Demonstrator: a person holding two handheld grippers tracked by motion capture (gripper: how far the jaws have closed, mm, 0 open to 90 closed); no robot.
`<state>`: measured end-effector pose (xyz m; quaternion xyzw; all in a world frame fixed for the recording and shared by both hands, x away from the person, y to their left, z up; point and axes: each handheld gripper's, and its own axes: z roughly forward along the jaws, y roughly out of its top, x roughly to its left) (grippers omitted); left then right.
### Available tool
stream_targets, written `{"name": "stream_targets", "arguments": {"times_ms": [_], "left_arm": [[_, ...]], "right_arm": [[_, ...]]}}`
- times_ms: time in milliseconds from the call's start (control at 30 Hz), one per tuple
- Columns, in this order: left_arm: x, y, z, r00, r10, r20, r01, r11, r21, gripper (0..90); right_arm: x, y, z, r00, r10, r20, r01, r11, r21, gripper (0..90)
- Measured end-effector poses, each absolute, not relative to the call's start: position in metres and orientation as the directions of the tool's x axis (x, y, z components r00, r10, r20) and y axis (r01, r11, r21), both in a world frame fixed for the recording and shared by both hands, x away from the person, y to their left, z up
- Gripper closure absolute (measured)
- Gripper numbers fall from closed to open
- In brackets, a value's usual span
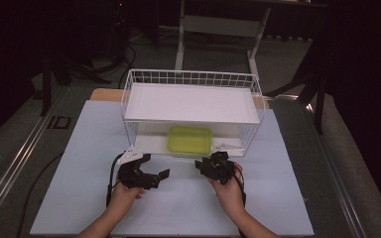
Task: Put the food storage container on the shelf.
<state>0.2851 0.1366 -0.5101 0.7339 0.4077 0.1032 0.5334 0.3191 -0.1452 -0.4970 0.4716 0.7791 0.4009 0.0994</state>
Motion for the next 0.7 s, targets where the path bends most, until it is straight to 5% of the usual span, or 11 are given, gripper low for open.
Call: {"name": "stream_targets", "arguments": {"times_ms": [167,700], "left_arm": [[0.284,0.137,-0.507,0.659,0.705,-0.262,0.464,-0.106,0.880,1.3],[0.284,0.145,-0.504,0.659,0.717,-0.229,0.437,-0.117,0.892,1.3]], "right_arm": [[0.328,-0.132,-0.510,-0.530,0.819,0.219,0.676,0.252,0.693,89.7],[0.356,-0.111,-0.521,-0.498,0.847,0.185,0.679,0.248,0.692,90.0]]}}
